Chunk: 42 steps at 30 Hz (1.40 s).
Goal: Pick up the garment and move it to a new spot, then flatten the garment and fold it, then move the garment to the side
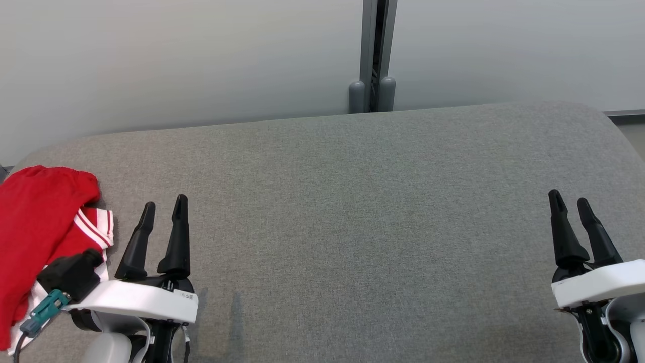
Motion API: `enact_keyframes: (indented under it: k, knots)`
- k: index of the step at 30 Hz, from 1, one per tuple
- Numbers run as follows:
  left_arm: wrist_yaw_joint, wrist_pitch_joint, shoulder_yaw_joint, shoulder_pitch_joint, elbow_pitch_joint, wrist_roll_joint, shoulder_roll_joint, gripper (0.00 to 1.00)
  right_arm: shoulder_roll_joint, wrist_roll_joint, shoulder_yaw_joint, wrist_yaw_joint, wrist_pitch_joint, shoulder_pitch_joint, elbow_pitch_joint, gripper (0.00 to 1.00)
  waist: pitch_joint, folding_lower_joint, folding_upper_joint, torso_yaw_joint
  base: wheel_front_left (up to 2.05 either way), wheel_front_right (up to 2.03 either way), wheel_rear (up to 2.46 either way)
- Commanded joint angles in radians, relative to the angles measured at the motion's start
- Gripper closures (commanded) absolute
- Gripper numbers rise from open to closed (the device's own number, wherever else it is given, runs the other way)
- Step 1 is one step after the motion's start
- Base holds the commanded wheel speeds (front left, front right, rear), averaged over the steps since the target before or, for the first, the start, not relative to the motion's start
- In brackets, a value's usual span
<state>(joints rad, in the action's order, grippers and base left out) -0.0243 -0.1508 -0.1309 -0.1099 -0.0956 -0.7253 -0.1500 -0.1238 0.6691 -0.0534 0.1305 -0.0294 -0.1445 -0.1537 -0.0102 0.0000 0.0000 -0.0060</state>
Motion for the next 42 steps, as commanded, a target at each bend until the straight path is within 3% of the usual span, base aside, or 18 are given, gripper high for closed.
enact_keyframes:
  k: [1, 13, 42]
  knots:
    - [0.007, -0.004, -0.001, -0.011, 0.012, 0.026, -0.012, 0.00, -0.011, -0.023, 0.005, 0.000, -0.013, -0.017, 0.006, 0.00, 0.000, 0.0000, 0.0000, 0.000, 0.00, 0.00, 0.00]
    - [0.034, 0.001, -0.021, 0.008, -0.033, 0.162, -0.024, 0.00, -0.010, -0.155, 0.038, 0.000, -0.068, -0.019, -0.041, 0.00, 0.003, 0.0000, 0.0000, -0.004, 0.00, 0.00, 0.00]
    - [0.083, 0.011, -0.020, 0.018, -0.082, 0.352, -0.052, 0.00, 0.005, -0.401, 0.072, 0.000, -0.148, -0.012, -0.106, 0.00, 0.004, 0.0000, 0.0000, -0.006, 0.00, 0.00, 0.00]
